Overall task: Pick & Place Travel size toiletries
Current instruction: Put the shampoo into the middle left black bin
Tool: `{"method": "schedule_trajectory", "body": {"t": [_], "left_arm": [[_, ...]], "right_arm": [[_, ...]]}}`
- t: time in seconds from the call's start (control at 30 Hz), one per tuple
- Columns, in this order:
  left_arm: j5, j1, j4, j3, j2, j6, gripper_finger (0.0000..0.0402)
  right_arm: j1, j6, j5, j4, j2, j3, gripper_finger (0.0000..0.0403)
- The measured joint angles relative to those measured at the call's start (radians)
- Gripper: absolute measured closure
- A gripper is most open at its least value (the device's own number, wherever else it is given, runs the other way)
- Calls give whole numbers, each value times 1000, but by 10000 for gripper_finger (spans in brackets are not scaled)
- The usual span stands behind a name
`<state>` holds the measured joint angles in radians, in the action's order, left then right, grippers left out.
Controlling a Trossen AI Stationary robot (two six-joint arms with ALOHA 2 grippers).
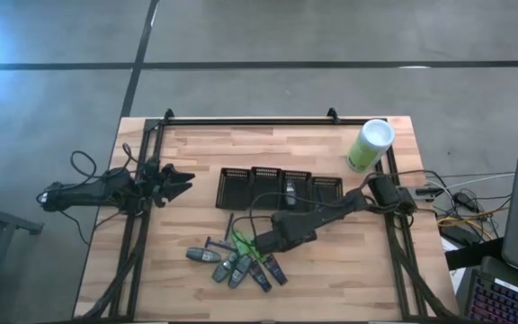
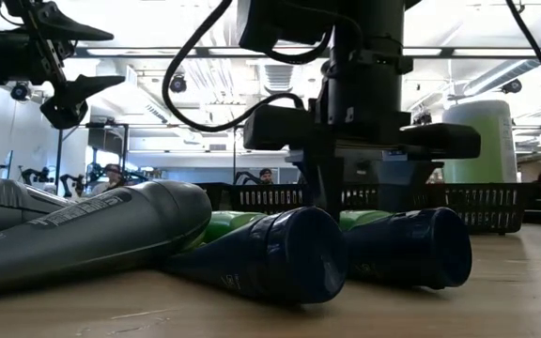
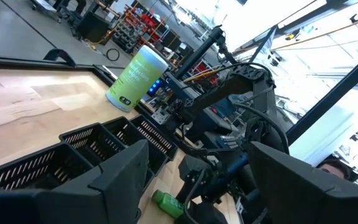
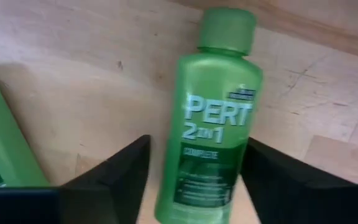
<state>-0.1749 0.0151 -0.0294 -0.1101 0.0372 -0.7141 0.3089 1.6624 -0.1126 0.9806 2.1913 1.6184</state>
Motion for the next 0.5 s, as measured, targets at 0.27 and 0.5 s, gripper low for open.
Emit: {"method": "schedule_trajectory", "body": {"t": [0.27,0.5], "left_arm": [[0,0,-1,0,0,0,119],[0,0,-1,0,0,-1,119]], "right_arm": [[-2,-28,-25,2,-2,25,301],[-28,-158,-22,-21,-36,215,295]]}}
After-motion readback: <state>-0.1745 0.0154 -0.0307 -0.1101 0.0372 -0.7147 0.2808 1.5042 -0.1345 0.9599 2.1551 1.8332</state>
